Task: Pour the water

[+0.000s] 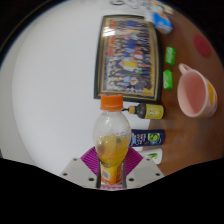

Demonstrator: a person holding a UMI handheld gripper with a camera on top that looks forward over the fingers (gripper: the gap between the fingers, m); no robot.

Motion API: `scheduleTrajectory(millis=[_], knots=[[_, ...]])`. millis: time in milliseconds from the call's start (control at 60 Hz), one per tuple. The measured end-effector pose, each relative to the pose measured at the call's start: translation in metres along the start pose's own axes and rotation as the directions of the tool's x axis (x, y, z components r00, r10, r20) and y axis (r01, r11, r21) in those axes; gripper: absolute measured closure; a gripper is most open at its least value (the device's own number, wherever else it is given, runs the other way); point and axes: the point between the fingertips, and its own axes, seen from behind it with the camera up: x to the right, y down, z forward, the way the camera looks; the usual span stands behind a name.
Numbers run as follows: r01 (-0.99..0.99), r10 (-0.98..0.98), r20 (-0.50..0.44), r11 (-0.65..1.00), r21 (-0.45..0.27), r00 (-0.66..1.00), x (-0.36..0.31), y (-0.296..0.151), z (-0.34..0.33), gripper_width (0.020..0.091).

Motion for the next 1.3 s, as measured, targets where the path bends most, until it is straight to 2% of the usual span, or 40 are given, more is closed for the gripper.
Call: scheduleTrajectory(millis=[167,250,400,517,683,783,883,1017,1117,1183,1300], knots=[[-0.356,0.354,0.070,0.934,0.026,0.933,0.018,-0.023,-0.003,0.0823],[-0.475,0.470,0.082,0.879,0.041,0.879,0.036,-0.032,-0.003,0.0823],[-0.550,0.546,0.079,0.833,0.052,0.834,0.061,-0.040,0.000,0.0825],[-0.529,0.528,0.045,0.847,0.043,0.848,0.066,-0.036,0.002,0.0825],[-0.292,0.291,-0.038,0.957,0.000,0.956,0.050,-0.028,-0.001,0.0826],[-0.031,0.028,-0.078,0.999,-0.029,0.997,0.028,-0.037,-0.008,0.0825],[0.275,-0.277,-0.105,0.961,-0.031,0.955,0.000,-0.060,-0.018,0.0824],[0.645,-0.641,-0.129,0.764,-0.020,0.756,-0.038,-0.107,-0.037,0.0823],[0.833,-0.822,-0.184,0.553,-0.025,0.540,-0.039,-0.151,-0.057,0.0825],[0.912,-0.890,-0.246,0.406,-0.047,0.384,-0.027,-0.185,-0.067,0.0824],[0.965,-0.927,-0.339,0.221,-0.140,0.163,0.019,-0.241,-0.082,0.0828]])
